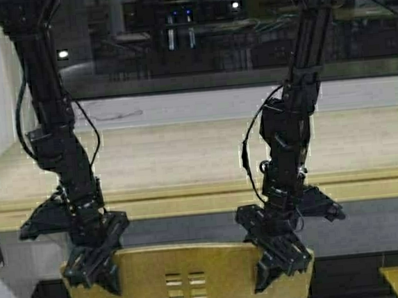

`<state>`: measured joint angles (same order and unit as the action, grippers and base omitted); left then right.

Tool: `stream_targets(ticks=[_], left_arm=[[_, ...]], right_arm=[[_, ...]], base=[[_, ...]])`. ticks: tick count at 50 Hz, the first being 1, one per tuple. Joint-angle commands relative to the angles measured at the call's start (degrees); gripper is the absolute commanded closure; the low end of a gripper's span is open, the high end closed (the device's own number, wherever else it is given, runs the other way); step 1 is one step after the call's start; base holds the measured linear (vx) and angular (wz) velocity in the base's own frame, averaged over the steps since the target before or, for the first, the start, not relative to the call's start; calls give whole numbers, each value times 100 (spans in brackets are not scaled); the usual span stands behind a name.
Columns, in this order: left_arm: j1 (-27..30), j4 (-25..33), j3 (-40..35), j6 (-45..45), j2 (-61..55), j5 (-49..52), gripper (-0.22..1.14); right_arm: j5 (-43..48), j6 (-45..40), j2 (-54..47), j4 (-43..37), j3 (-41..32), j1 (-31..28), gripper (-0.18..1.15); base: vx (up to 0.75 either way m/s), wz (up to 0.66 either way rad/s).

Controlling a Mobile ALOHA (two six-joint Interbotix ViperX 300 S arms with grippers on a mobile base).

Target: Push the chairs under the table

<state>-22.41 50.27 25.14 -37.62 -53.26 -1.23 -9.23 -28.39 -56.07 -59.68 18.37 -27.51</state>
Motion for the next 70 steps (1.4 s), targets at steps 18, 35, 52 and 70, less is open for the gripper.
stream_targets(ticks=[18,35,52,70], left_arm=[[-62,-70,79,246,193,0,79],[9,-70,-62,246,158,-35,79],[62,-70,-18,281,202,-53,79],[79,-70,-62,299,211,-44,79]], right_arm=[[9,439,185,62,-193,97,86],[62,615,-18,62,-483,167,86],[62,756,70,70,-404,141,86],[185,1072,105,70,-264,167,86]], base=[[16,0],[21,3],[19,-6],[18,2]])
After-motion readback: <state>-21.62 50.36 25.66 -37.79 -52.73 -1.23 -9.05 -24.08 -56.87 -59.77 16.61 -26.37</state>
